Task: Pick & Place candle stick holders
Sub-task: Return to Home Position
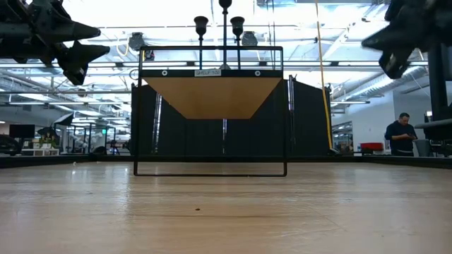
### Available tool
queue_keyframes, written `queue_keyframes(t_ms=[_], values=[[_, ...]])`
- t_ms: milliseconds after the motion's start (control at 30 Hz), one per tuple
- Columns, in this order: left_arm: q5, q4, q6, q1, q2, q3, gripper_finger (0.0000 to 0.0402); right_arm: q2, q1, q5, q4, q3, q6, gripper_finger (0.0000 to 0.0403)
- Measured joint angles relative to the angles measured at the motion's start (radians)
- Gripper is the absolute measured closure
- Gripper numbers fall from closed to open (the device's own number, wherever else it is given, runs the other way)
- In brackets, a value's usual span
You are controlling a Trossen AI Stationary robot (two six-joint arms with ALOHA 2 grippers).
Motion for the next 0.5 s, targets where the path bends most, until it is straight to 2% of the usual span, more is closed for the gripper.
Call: queue_keyframes(t_ms=[233, 367, 500], values=[[0.000, 0.000, 0.030, 0.000, 0.000, 0.000, 0.0227, -0.073, 0.000, -0.027, 0.050, -0.018, -0.034, 0.0403], [0.000, 0.000, 0.052, 0.000, 0.000, 0.000, 0.0227, -0.118, 0.000, -0.078, 0.150, -0.092, -0.037, 0.0403], [0.000, -0.001, 0.072, 0.000, 0.000, 0.000, 0.0227, -0.164, 0.000, -0.084, 0.201, -0.162, -0.038, 0.0403]])
